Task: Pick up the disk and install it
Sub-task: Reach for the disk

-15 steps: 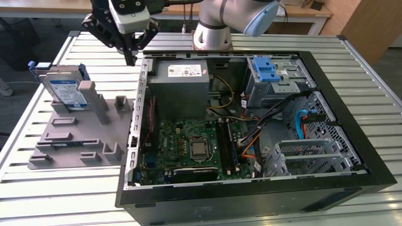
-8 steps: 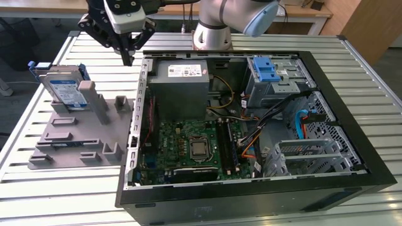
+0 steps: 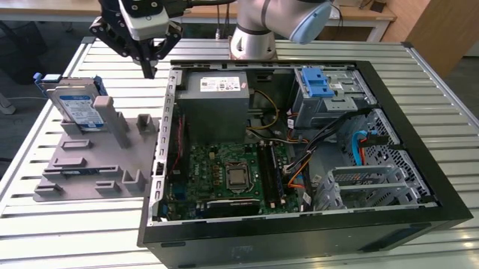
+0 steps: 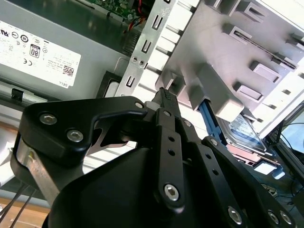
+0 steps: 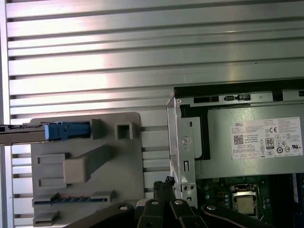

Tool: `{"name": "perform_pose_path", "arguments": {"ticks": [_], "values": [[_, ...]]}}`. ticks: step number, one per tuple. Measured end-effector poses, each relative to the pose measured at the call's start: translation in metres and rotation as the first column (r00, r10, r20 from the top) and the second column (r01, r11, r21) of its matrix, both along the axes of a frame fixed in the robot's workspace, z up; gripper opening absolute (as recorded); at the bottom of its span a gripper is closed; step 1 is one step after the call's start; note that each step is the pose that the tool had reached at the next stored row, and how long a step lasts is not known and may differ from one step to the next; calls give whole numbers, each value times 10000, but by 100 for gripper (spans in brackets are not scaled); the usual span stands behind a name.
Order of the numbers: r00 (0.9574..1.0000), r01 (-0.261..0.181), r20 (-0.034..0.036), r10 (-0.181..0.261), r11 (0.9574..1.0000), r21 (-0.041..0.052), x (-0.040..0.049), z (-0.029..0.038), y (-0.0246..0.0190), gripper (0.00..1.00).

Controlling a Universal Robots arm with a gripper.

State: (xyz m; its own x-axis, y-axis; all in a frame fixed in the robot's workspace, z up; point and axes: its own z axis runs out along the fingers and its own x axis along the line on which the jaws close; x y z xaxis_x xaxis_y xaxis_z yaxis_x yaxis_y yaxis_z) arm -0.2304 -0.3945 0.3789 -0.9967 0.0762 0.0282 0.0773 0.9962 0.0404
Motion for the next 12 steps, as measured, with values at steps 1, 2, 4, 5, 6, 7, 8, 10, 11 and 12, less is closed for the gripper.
{"name": "perform_pose_path", "arguments": {"ticks": [1, 2, 4, 5, 6, 7, 8, 10, 11, 12], "values": [[10000, 0, 0, 0, 10000, 0, -6, 0, 0, 11], [10000, 0, 0, 0, 10000, 0, -12, -1, 0, 11], [10000, 0, 0, 0, 10000, 0, -23, -1, 0, 11], [10000, -1, 0, 1, 10000, -1, -29, -1, 0, 11], [10000, 0, 0, 0, 10000, 0, -36, -2, 0, 11], [10000, 0, 1, 0, 10000, 0, -41, -2, 1, 11], [10000, 0, 0, 0, 10000, -1, -46, -2, 1, 11], [10000, 0, 0, 0, 10000, 0, -56, -3, 1, 11], [10000, 0, 0, 0, 10000, -1, -61, -3, 1, 11], [10000, 0, 0, 0, 10000, 0, -65, -4, 1, 11]]}}
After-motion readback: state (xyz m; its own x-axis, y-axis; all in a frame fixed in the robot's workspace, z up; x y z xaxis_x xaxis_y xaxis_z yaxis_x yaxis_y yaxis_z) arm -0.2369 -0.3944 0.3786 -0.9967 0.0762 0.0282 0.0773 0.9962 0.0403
